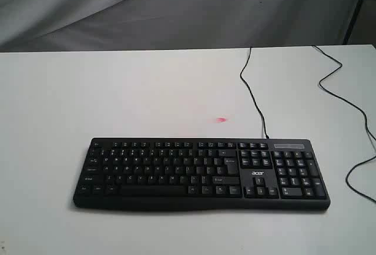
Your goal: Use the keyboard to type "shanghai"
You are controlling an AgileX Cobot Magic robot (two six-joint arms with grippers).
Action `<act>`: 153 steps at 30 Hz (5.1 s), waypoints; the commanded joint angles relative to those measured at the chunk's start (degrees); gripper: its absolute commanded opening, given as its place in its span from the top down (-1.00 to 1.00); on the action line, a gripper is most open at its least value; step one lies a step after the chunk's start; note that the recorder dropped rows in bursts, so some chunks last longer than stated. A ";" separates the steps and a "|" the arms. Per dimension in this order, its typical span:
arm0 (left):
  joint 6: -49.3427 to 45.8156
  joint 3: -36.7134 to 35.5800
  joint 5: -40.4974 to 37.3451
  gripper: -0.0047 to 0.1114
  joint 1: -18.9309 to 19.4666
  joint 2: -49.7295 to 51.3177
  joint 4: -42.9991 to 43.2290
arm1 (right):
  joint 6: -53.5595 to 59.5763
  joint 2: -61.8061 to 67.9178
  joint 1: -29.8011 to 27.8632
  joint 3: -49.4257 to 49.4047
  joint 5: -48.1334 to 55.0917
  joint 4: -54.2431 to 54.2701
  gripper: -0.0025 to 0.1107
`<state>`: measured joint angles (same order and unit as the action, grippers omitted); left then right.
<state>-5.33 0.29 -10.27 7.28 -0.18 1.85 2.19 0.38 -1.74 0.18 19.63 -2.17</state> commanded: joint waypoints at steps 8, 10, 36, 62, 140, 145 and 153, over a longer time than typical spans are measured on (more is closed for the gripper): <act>0.16 -0.29 0.30 0.91 -0.22 0.18 -0.03 | 0.35 -0.38 -0.40 -0.18 -0.04 0.18 0.96; 0.16 -0.29 0.30 0.91 -0.22 0.18 -0.03 | 0.35 -0.38 -0.40 -0.18 -0.04 0.18 0.96; 0.16 -0.29 0.30 0.91 -0.22 0.18 -0.03 | 0.35 -0.38 -0.40 -0.18 -34.15 0.21 0.96; 0.16 -0.29 0.30 0.91 -0.22 0.18 -0.03 | -13.42 -0.38 -0.40 -0.18 -46.58 -0.25 0.96; 0.16 -0.29 0.30 0.91 -0.22 0.18 -0.03 | 44.67 85.66 5.22 80.90 12.83 36.12 0.96; 0.16 -0.29 0.30 0.91 -0.22 0.18 -0.03 | 42.24 88.08 5.22 80.90 7.81 41.06 0.96; 0.16 -0.29 0.30 0.91 -0.22 0.18 -0.03 | 61.12 95.65 6.51 81.67 14.21 55.23 0.96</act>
<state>-5.33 0.29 -10.27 7.28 -0.18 1.85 54.91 93.13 4.06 81.19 29.61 47.98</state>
